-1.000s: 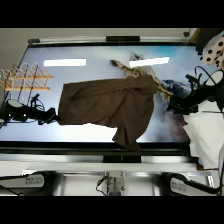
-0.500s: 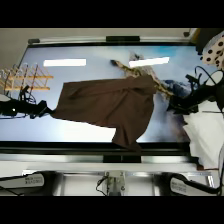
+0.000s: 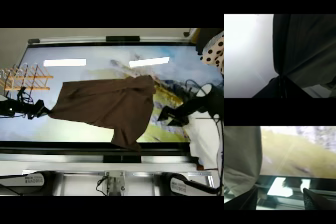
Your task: Fold the shirts.
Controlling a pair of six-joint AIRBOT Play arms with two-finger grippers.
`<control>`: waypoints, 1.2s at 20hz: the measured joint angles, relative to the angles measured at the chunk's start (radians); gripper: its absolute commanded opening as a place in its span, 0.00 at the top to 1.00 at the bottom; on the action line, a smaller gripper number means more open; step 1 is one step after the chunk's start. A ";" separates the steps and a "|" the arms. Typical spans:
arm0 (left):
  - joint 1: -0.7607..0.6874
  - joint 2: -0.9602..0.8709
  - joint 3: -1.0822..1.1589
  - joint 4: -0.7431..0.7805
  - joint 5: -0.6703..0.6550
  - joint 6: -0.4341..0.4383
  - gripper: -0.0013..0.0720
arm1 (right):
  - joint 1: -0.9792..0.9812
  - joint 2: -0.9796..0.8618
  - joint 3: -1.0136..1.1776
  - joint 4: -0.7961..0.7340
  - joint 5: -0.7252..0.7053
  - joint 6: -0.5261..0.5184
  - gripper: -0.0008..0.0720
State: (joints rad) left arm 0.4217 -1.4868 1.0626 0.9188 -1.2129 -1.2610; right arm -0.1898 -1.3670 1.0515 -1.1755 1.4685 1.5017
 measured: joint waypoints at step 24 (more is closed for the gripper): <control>0.008 0.312 0.252 -0.055 -0.103 -0.032 0.94 | 0.280 0.341 0.188 -0.091 -0.301 -0.048 0.89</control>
State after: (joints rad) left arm 0.4297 -1.1748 1.3144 0.8642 -1.3163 -1.2934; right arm 0.0906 -1.0256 1.2400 -1.2663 1.1675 1.4536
